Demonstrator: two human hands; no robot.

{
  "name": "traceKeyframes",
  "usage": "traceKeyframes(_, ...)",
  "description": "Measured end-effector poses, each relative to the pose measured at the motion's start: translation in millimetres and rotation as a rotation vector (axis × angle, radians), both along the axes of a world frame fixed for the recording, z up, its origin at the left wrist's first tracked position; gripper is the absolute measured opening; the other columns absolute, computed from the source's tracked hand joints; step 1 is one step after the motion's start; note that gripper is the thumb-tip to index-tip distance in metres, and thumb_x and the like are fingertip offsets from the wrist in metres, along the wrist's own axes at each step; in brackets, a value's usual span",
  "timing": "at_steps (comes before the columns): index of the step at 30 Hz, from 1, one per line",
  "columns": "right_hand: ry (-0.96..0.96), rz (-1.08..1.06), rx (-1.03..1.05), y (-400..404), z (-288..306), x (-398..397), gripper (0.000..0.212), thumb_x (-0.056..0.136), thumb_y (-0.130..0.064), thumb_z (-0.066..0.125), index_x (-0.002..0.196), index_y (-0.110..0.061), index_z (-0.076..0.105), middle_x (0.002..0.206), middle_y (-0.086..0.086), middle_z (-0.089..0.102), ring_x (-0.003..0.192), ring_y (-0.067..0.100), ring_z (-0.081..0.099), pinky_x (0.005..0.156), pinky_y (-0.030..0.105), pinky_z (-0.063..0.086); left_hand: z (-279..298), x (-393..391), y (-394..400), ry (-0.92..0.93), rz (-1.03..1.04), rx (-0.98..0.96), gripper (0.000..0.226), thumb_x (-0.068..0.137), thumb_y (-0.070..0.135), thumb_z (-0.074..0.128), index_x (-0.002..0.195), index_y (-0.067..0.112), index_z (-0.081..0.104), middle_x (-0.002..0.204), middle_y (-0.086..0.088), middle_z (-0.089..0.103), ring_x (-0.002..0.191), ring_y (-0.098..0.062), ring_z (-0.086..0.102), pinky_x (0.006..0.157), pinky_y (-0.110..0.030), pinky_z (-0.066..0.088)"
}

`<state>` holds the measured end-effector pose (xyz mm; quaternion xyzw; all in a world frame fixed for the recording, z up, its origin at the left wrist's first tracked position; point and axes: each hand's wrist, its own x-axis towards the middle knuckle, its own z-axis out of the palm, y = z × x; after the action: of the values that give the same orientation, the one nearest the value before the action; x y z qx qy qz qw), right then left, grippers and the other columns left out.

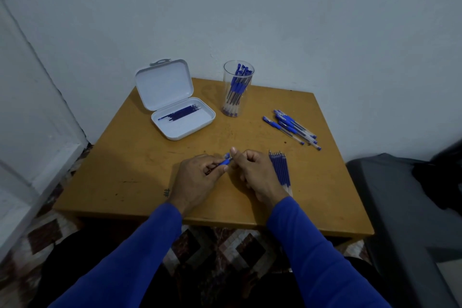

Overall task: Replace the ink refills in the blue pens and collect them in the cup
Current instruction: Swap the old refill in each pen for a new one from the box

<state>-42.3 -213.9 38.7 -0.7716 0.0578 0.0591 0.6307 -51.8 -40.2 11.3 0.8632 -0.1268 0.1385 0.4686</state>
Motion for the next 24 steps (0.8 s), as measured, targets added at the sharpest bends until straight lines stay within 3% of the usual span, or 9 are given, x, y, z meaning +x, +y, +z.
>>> traceKeyframes(5, -0.019, 0.080, 0.090, -5.2, 0.6, -0.6, 0.013, 0.099, -0.019, 0.064, 0.110, -0.015, 0.070, 0.088, 0.004, 0.065, 0.059, 0.003, 0.052, 0.048, 0.016, 0.042, 0.3, 0.5, 1.0, 0.009, -0.010, -0.003, 0.016, 0.089, 0.027, 0.076, 0.105, 0.027, 0.077, 0.084, 0.023, 0.066, 0.081, 0.003, 0.061, 0.066, -0.008, 0.043)
traceKeyframes(7, -0.021, 0.100, 0.088, -7.7, -0.3, -0.5, 0.015, 0.101, -0.014, 0.061, 0.110, -0.018, 0.072, 0.087, 0.001, 0.064, 0.062, 0.003, 0.052, 0.049, 0.016, 0.043, 0.4, 0.3, 0.9, 0.009, -0.012, -0.001, 0.016, 0.089, 0.028, 0.075, 0.105, 0.026, 0.077, 0.085, 0.022, 0.067, 0.081, 0.002, 0.061, 0.066, -0.008, 0.043)
traceKeyframes(10, -0.011, 0.071, 0.033, -6.9, -1.8, -0.3, 0.018, 0.100, -0.026, 0.063, 0.103, -0.011, 0.072, 0.084, 0.001, 0.065, 0.062, 0.006, 0.052, 0.049, 0.016, 0.043, 0.5, 0.4, 1.0, 0.024, -0.008, 0.004, 0.019, 0.089, 0.029, 0.075, 0.107, 0.024, 0.077, 0.086, 0.021, 0.067, 0.081, 0.004, 0.060, 0.066, -0.008, 0.043)
traceKeyframes(14, -0.032, -0.009, -0.028, 1.2, -1.9, -0.2, 0.049, 0.095, -0.049, 0.063, 0.095, 0.000, 0.067, 0.077, 0.004, 0.065, 0.060, 0.008, 0.051, 0.048, 0.016, 0.042, 1.1, -0.1, 0.6, 0.033, 0.001, -0.016, 0.021, 0.089, 0.026, 0.076, 0.109, 0.021, 0.077, 0.085, 0.021, 0.065, 0.079, 0.008, 0.059, 0.065, -0.007, 0.043)
traceKeyframes(16, -0.049, 0.003, -0.004, 2.1, -0.7, -1.2, 0.042, 0.095, -0.047, 0.064, 0.100, -0.006, 0.068, 0.082, 0.007, 0.065, 0.061, 0.007, 0.052, 0.048, 0.016, 0.041, 1.8, -0.2, 0.3, 0.028, -0.008, -0.014, 0.018, 0.089, 0.025, 0.076, 0.107, 0.022, 0.078, 0.085, 0.020, 0.066, 0.079, 0.006, 0.059, 0.065, -0.008, 0.044)
traceKeyframes(19, -0.060, 0.078, 0.060, -2.2, 0.9, -2.8, 0.015, 0.100, -0.023, 0.064, 0.111, -0.015, 0.069, 0.086, 0.004, 0.063, 0.061, 0.003, 0.052, 0.049, 0.015, 0.042, 2.0, -0.4, 0.8, 0.010, -0.006, -0.006, 0.017, 0.089, 0.027, 0.076, 0.106, 0.022, 0.079, 0.084, 0.020, 0.067, 0.079, 0.004, 0.060, 0.064, -0.008, 0.043)
traceKeyframes(21, -0.056, 0.096, 0.056, -4.9, -0.5, -2.5, 0.013, 0.101, -0.016, 0.061, 0.110, -0.015, 0.071, 0.089, 0.007, 0.064, 0.062, 0.004, 0.052, 0.049, 0.015, 0.042, 1.7, -0.7, 1.2, 0.014, -0.007, -0.002, 0.019, 0.089, 0.028, 0.075, 0.107, 0.022, 0.078, 0.085, 0.019, 0.067, 0.079, 0.004, 0.060, 0.065, -0.008, 0.043)
traceKeyframes(24, -0.046, 0.066, -0.004, -3.2, -1.2, -3.1, 0.024, 0.102, -0.029, 0.060, 0.100, -0.008, 0.070, 0.086, 0.011, 0.068, 0.061, 0.008, 0.051, 0.049, 0.016, 0.042, 1.0, -0.6, 1.1, 0.027, -0.017, -0.007, 0.021, 0.090, 0.028, 0.074, 0.109, 0.020, 0.078, 0.088, 0.015, 0.069, 0.081, 0.004, 0.060, 0.066, -0.008, 0.043)
